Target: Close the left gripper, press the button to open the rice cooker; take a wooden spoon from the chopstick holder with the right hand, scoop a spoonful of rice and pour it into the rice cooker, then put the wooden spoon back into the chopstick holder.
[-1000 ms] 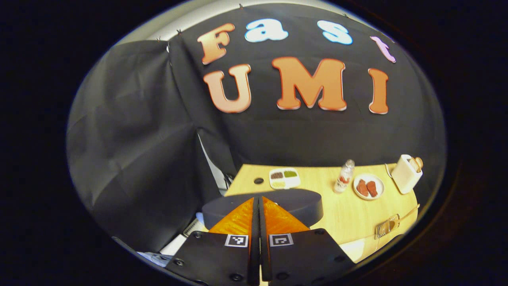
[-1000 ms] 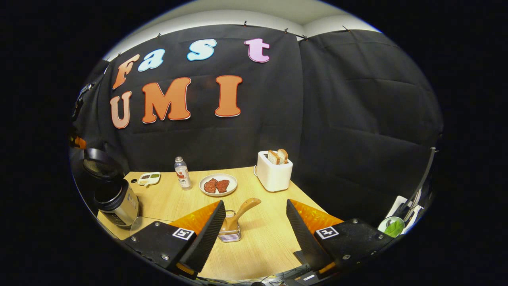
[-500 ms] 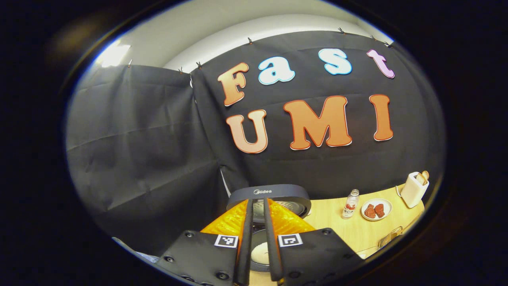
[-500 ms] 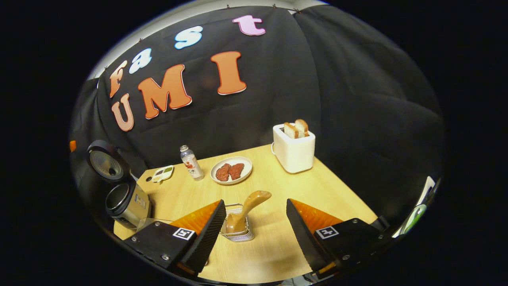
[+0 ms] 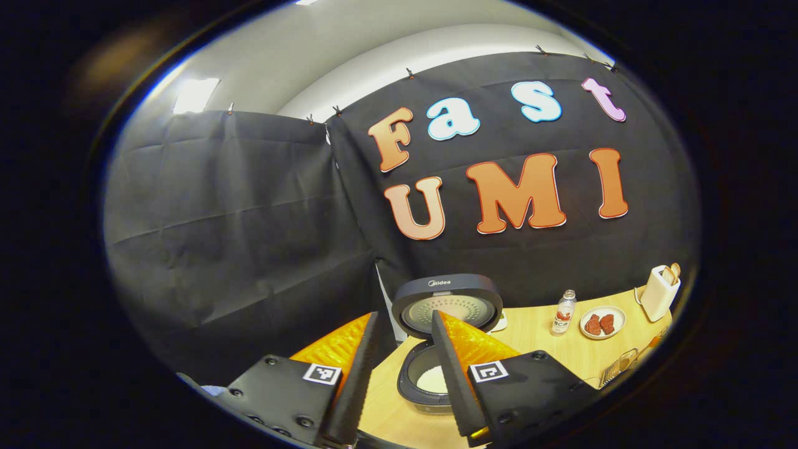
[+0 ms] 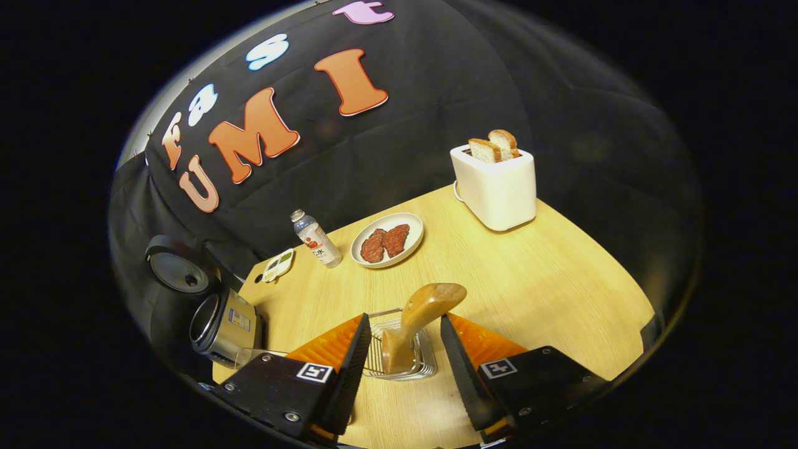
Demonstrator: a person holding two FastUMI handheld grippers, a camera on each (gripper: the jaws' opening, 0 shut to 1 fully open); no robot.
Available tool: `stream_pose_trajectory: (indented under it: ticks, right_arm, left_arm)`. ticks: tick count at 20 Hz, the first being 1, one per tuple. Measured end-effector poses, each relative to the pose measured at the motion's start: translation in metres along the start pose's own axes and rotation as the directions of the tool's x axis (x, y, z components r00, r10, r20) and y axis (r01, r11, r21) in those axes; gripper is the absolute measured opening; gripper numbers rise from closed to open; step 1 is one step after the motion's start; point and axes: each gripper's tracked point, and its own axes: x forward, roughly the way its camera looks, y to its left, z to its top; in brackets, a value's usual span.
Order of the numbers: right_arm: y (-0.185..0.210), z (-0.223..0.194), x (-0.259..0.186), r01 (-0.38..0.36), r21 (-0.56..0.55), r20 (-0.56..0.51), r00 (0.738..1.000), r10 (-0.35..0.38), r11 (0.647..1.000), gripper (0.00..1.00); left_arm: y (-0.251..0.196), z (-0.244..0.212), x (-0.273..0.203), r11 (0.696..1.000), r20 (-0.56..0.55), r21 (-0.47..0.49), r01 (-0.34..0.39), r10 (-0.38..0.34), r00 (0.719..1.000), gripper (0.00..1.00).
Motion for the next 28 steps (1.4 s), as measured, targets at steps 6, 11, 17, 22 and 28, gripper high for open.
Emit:
stream_pose_trajectory:
  ticks: [6,11,17,22,28]
  right_arm:
    - [-0.004,-0.003,0.036,0.008,0.046,-0.036,0.999,-0.006,0.999,0.39]
    - [0.000,-0.009,0.062,0.000,0.122,-0.074,0.997,0.009,0.993,0.35]
    - [-0.004,-0.005,0.070,0.067,0.128,-0.085,0.995,-0.056,0.989,0.18]
    - [0.001,0.001,0.046,0.101,0.132,-0.051,0.994,-0.095,0.986,0.11]
    - [0.022,0.044,0.001,0.104,0.129,0.079,0.990,-0.115,0.986,0.10]
  left_arm:
    - [0.017,-0.007,-0.028,0.999,-0.018,-0.026,-0.037,0.036,0.999,0.72]
    - [0.025,-0.014,-0.035,0.998,-0.034,-0.026,-0.058,0.057,0.998,0.70]
    - [0.055,-0.022,-0.045,0.997,-0.014,-0.040,-0.067,0.067,0.998,0.70]
    - [0.065,-0.028,-0.018,0.997,-0.010,-0.073,-0.033,0.033,0.999,0.87]
    - [0.040,-0.021,0.020,0.994,0.035,-0.069,0.080,-0.078,0.996,0.97]
